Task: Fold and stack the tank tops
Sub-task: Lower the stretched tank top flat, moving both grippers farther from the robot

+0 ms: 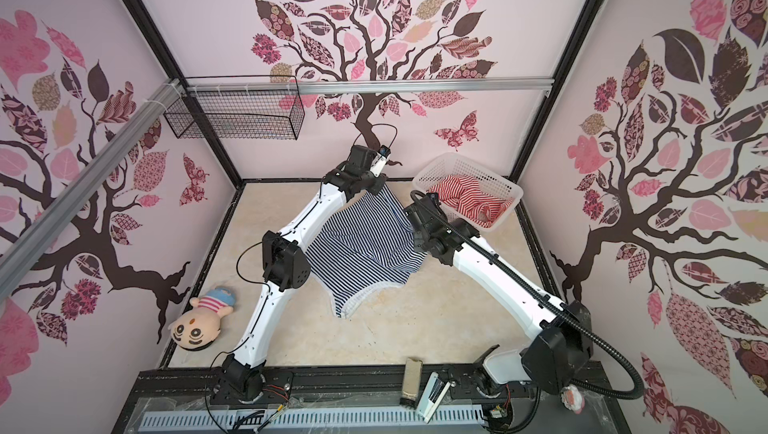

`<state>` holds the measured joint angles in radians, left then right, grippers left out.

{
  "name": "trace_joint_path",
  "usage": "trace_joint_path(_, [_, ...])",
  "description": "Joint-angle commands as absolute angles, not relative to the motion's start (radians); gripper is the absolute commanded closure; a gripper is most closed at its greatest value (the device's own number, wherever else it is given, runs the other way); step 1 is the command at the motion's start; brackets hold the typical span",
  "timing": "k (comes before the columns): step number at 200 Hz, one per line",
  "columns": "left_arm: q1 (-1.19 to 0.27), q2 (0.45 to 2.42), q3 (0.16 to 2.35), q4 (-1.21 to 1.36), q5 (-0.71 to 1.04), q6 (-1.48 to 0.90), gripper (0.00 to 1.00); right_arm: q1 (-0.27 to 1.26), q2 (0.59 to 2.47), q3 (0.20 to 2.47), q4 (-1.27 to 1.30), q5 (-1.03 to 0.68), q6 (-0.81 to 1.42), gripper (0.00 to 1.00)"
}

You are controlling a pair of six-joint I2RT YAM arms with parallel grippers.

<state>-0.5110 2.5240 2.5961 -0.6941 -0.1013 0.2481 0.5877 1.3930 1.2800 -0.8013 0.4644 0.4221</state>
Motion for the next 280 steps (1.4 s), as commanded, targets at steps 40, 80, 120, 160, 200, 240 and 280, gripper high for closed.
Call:
trace_joint_path(40, [-0.466, 2.269, 2.300, -0.632, -0.114, 0.157, 0.36, 0.572, 1.435, 1.236, -0.805, 0.537, 0.396, 1.00])
trace_joint_path(80, [-0.485, 1.926, 1.778, -0.685, 0.071, 0.206, 0.37, 0.555, 1.454, 1.214, -0.765, 0.521, 0.382, 1.00])
trace_joint_path(120, [-0.531, 1.736, 1.340, -0.681, 0.086, 0.275, 0.41, 0.541, 1.500, 1.222, -0.740, 0.515, 0.377, 1.00])
trace_joint_path(160, [-0.531, 1.737, 1.226, -0.734, 0.052, 0.306, 0.44, 0.538, 1.541, 1.240, -0.720, 0.514, 0.390, 1.00])
trace_joint_path(200, [-0.523, 1.766, 1.179, -0.724, 0.004, 0.331, 0.44, 0.538, 1.563, 1.256, -0.718, 0.507, 0.393, 1.00])
trace_joint_path(240, [-0.467, 1.867, 1.202, -0.729, -0.025, 0.342, 0.45, 0.537, 1.565, 1.234, -0.706, 0.496, 0.402, 1.00])
trace_joint_path(280, [-0.404, 1.934, 1.245, -0.732, -0.039, 0.372, 0.45, 0.531, 1.559, 1.209, -0.701, 0.486, 0.408, 1.00])
